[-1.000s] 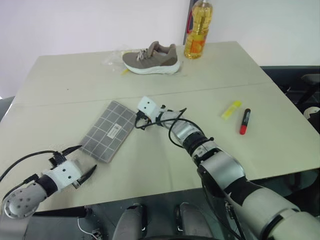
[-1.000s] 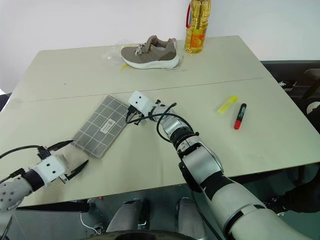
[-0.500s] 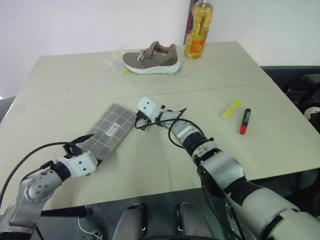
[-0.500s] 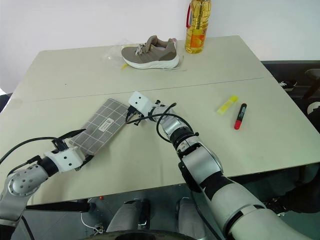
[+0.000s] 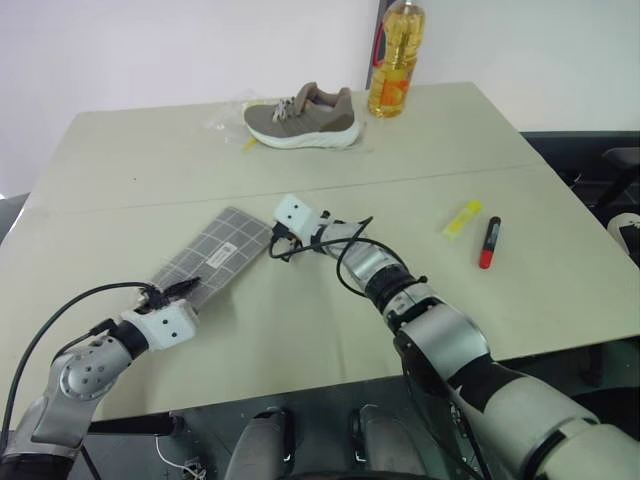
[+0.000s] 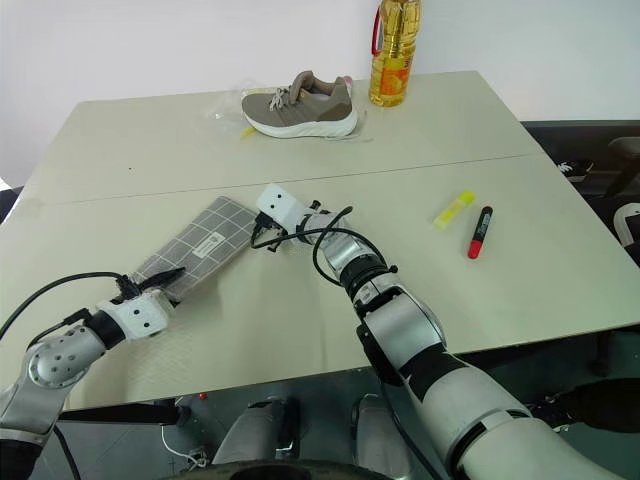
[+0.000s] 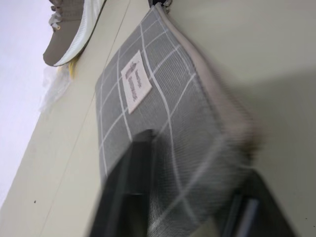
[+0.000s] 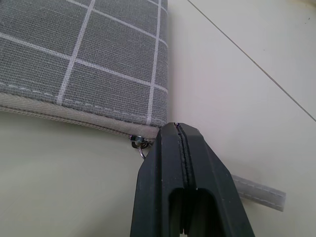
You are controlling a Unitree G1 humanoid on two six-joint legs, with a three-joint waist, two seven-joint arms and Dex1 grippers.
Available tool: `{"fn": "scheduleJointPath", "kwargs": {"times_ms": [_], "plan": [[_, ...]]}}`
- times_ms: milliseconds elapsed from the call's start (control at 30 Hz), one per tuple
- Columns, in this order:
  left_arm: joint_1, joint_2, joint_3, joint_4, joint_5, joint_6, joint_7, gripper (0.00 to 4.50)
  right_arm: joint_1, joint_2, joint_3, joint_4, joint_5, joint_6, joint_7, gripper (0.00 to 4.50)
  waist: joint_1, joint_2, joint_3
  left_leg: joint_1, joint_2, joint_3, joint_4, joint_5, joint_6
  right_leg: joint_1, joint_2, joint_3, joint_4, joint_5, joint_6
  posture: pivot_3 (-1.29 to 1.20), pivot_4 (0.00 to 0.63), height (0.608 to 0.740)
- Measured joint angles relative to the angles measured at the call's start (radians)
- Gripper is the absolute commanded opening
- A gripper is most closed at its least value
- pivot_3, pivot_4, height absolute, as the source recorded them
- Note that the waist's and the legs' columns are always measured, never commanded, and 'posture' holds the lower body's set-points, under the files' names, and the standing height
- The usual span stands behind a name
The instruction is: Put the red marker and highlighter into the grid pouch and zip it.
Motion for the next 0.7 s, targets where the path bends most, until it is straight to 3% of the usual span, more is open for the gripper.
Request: {"fn": "scheduleJointPath", "kwargs": {"times_ms": [167, 333, 433, 633, 700], "plan": [[0.002, -0.039, 0.008, -0.036, -0.056, 0.033, 0.006, 0.07, 0.012, -0.040, -0.024, -0.041, 0.010, -0.025, -0.015, 0.00, 0.004, 0.000, 0.000, -0.001, 0.000, 0.000, 0.001, 0.000, 0.000, 0.000, 0.000, 0.000, 0.000, 0.000, 0.000, 0.00, 0.150, 0.731], [-0.025, -0.138, 0.007, -0.199, -0.235, 0.255, -0.018, 0.07, 0.026, -0.160, -0.122, -0.240, 0.083, -0.027, 0.014, 0.00, 0.010, -0.001, 0.000, -0.002, 0.000, 0.000, 0.002, 0.000, 0.000, 0.004, 0.000, 0.000, 0.000, 0.000, 0.000, 0.00, 0.150, 0.731], [-0.060, -0.168, 0.000, -0.281, -0.301, 0.372, -0.025, 0.00, 0.076, -0.240, -0.157, -0.407, 0.139, 0.051, 0.104, 1.30, 0.008, -0.001, 0.000, -0.001, 0.000, 0.000, 0.002, 0.000, 0.000, 0.005, 0.000, 0.000, -0.001, 0.000, 0.000, 0.00, 0.150, 0.731], [-0.119, -0.231, -0.036, -0.352, -0.376, 0.521, -0.024, 0.00, 0.276, -0.391, -0.153, -0.756, 0.247, 0.324, 0.337, 4.36, 0.016, 0.000, 0.000, -0.001, 0.000, 0.000, 0.004, 0.000, 0.001, 0.006, 0.002, 0.000, -0.001, 0.000, 0.001, 0.00, 0.150, 0.731], [-0.132, -0.242, -0.049, -0.353, -0.382, 0.538, -0.025, 0.00, 0.283, -0.406, -0.151, -0.824, 0.263, 0.386, 0.363, 4.36, 0.015, 0.000, 0.000, -0.001, 0.001, 0.000, 0.005, 0.000, 0.001, 0.006, 0.003, 0.000, 0.000, 0.000, 0.001, 0.00, 0.150, 0.731]]}}
